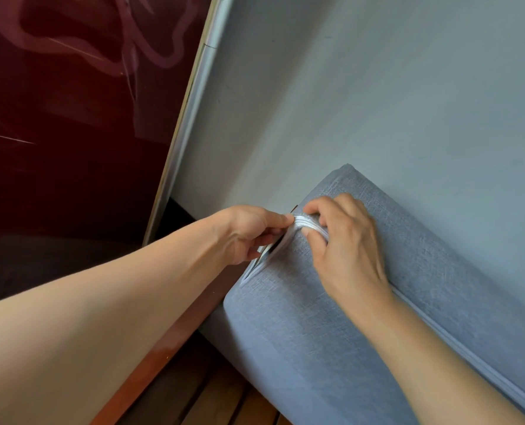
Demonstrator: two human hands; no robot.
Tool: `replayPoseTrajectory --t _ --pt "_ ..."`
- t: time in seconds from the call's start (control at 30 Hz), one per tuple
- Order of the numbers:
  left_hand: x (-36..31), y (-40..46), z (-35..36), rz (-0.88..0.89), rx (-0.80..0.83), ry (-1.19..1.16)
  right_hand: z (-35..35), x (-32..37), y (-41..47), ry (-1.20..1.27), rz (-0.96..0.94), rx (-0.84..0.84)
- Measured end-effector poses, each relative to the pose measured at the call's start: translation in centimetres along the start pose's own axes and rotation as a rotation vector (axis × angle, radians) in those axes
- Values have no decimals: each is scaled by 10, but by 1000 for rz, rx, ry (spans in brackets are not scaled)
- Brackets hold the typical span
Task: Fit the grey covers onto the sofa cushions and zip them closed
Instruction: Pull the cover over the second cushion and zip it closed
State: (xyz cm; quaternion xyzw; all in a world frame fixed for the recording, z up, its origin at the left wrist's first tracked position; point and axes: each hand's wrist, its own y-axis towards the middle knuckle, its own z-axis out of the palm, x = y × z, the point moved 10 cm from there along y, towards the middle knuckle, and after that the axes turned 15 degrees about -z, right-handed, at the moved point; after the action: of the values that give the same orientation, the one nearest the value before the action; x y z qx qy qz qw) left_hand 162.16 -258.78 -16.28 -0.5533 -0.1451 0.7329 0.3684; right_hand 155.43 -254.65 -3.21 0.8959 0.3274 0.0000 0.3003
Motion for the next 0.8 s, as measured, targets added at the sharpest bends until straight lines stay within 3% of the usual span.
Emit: replayPoseTrajectory --t 0.17,0.8 --pt "-3 3 -1 56 -13 -7 8 15 20 -216 -177 52" --pt "6 29 7 99 55 -126 10 7 12 -219 -211 -72"
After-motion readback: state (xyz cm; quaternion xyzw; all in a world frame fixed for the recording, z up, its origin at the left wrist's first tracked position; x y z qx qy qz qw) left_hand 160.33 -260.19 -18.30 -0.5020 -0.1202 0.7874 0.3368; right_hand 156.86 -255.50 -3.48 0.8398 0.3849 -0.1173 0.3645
